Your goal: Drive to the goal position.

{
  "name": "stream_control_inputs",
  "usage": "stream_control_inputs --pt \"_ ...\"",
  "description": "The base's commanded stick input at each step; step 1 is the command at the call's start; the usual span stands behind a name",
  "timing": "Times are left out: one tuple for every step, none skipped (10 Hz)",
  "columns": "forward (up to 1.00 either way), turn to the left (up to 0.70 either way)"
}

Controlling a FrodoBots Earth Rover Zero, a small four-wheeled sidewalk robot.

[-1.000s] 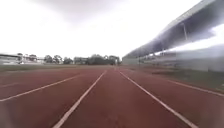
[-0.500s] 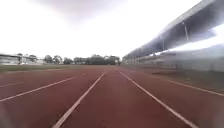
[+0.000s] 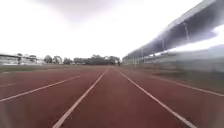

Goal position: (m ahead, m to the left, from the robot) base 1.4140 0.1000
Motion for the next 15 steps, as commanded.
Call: stream_control_inputs --pt "0.45 0.00" --pt "0.45 0.00" --pt "0.45 0.00" --pt "0.45 0.00" --pt "0.45 0.00" --pt "0.45 0.00" --pt "0.45 0.00" --pt "0.45 0.00" --pt "0.45 0.00" --pt "0.45 0.00" --pt "0.45 0.00" --pt "0.45 0.00" --pt "0.45 0.00" --pt "0.45 0.00" --pt "0.45 0.00"
